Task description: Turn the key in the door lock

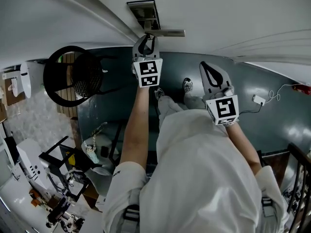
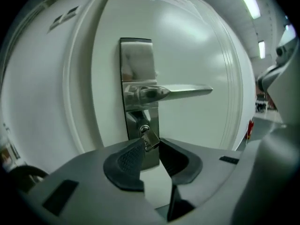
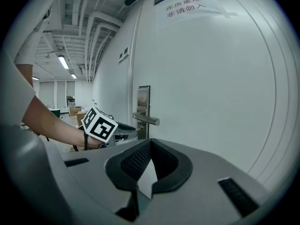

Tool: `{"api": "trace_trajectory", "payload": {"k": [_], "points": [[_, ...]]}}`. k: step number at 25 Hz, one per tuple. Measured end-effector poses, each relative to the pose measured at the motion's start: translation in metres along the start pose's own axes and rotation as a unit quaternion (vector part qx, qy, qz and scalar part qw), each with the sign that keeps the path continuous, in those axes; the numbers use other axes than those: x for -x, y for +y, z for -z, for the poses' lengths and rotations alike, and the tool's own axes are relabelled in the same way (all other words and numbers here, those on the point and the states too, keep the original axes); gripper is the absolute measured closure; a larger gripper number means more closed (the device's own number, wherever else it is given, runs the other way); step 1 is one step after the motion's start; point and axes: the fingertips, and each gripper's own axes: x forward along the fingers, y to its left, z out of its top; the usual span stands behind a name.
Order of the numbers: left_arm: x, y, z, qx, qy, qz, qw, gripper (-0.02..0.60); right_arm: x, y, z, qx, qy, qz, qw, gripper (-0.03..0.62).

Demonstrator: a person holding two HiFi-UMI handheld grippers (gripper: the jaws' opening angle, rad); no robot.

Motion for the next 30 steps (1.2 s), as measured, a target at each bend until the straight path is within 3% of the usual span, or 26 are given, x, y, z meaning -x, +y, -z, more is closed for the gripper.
{"api": "trace_trajectory", "payload": {"k": [4, 9, 10, 13, 15, 17, 20, 21, 22, 24, 27, 30], "points": [[0.001, 0.005, 0.001, 0.098, -0.014, 0.027, 0.9947, 0.48, -0.004, 0.005, 0.001, 0.005, 0.003, -0.012, 1.0, 0.602], [0.0, 0.007, 0.003, 0.224, -0.036, 0.067, 0.9716, 0.483, -0.007, 0.003, 0.001, 0.004, 0.006, -0.011, 1.0, 0.602], [0.0, 0.007, 0.003, 0.229, -0.037, 0.063, 0.9706, 0.549, -0.007, 0.003, 0.001, 0.004, 0.005, -0.011, 1.0, 0.602], [0.0, 0.007, 0.004, 0.201, -0.032, 0.051, 0.9776, 0.549, -0.008, 0.004, 0.002, 0.002, 0.004, -0.01, 1.0, 0.602], [0.0, 0.008, 0.004, 0.242, -0.041, 0.077, 0.9664, 0.549, -0.007, 0.004, 0.004, 0.001, 0.006, -0.008, 1.0, 0.602], [0.002, 0.008, 0.004, 0.314, -0.057, 0.11, 0.9413, 0.549, -0.006, 0.004, 0.006, 0.001, 0.008, -0.006, 1.0, 0.602], [0.004, 0.009, 0.004, 0.44, -0.091, 0.146, 0.8815, 0.549, -0.005, 0.005, 0.006, 0.0, 0.009, -0.003, 1.0, 0.602], [0.004, 0.009, 0.004, 0.482, -0.102, 0.158, 0.8556, 0.549, -0.006, 0.005, 0.006, 0.0, 0.008, -0.002, 1.0, 0.602], [0.004, 0.009, 0.003, 0.529, -0.114, 0.174, 0.8229, 0.549, -0.006, 0.004, 0.006, 0.0, 0.008, -0.001, 1.0, 0.602], [0.004, 0.009, 0.002, 0.619, -0.135, 0.21, 0.7444, 0.549, -0.006, 0.003, 0.006, -0.001, 0.009, 0.001, 1.0, 0.602], [0.005, 0.01, 0.0, 0.707, -0.16, 0.256, 0.6389, 0.549, -0.005, 0.002, 0.006, -0.001, 0.01, 0.002, 1.0, 0.602], [0.005, 0.012, 0.004, 0.786, -0.18, 0.294, 0.513, 0.549, -0.006, 0.003, 0.005, -0.002, 0.009, 0.001, 1.0, 0.602]]}}
